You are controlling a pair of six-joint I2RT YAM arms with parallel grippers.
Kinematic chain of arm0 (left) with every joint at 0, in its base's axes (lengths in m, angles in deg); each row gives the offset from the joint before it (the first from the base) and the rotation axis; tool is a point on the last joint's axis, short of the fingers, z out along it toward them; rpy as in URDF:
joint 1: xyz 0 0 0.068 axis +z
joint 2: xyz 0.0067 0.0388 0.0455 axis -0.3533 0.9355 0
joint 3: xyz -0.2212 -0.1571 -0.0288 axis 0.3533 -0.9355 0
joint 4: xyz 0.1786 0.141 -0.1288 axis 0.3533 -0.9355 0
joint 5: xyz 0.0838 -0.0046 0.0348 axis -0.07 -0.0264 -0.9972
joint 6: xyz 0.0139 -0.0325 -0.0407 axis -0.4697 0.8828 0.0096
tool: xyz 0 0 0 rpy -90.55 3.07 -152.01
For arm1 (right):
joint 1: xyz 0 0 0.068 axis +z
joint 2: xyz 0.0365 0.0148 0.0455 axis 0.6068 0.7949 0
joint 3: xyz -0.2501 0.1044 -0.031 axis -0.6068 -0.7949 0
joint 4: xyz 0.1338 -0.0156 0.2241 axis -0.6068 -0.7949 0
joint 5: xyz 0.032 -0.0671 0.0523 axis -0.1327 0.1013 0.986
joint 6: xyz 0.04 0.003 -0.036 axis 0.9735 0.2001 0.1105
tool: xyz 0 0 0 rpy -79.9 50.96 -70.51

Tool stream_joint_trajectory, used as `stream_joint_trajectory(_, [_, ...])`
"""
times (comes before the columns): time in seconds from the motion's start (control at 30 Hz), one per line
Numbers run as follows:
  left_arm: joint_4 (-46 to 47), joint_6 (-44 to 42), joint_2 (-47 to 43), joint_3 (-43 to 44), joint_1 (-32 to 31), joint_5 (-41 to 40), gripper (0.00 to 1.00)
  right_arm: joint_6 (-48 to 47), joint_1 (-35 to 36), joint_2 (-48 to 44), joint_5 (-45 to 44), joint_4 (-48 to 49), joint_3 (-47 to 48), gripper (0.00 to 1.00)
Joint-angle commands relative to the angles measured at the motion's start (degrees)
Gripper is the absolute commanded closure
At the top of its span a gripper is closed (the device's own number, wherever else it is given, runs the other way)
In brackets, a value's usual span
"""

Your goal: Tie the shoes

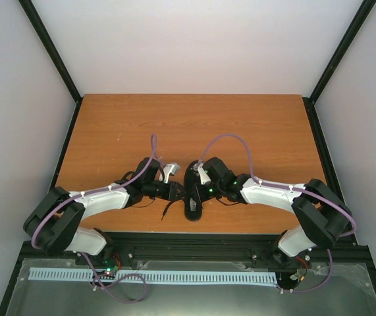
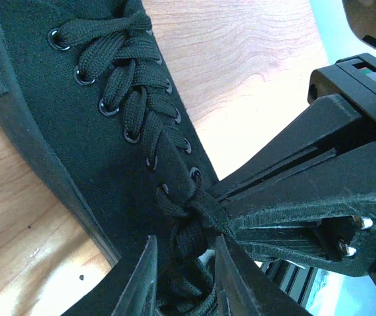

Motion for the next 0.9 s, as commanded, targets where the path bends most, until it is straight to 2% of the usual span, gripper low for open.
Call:
stream_joint_trajectory(0.0, [2.3, -0.9, 1.1, 2.0, 0.5, 1.7, 0.73, -0.1, 0.4, 0.0, -0.4, 0.7, -0.1, 0.97])
stream_joint_trajectory(0.27, [3.4, -0.8, 2.1, 2.3, 0.5, 2.9, 0.78, 0.0, 0.4, 0.3, -0.3, 0.8, 0.0, 0.97])
stream_joint_trajectory(0.63, [4.3, -0.7, 4.0, 2.7, 0.5, 4.8, 0.77, 0.0, 0.5, 0.4, -0.2, 0.6, 0.3, 0.97])
stream_joint_trajectory(0.87, [4.2, 0.1, 2.8, 2.2, 0.5, 3.2, 0.96, 0.0, 0.4, -0.2, -0.7, 0.5, 0.1, 0.97])
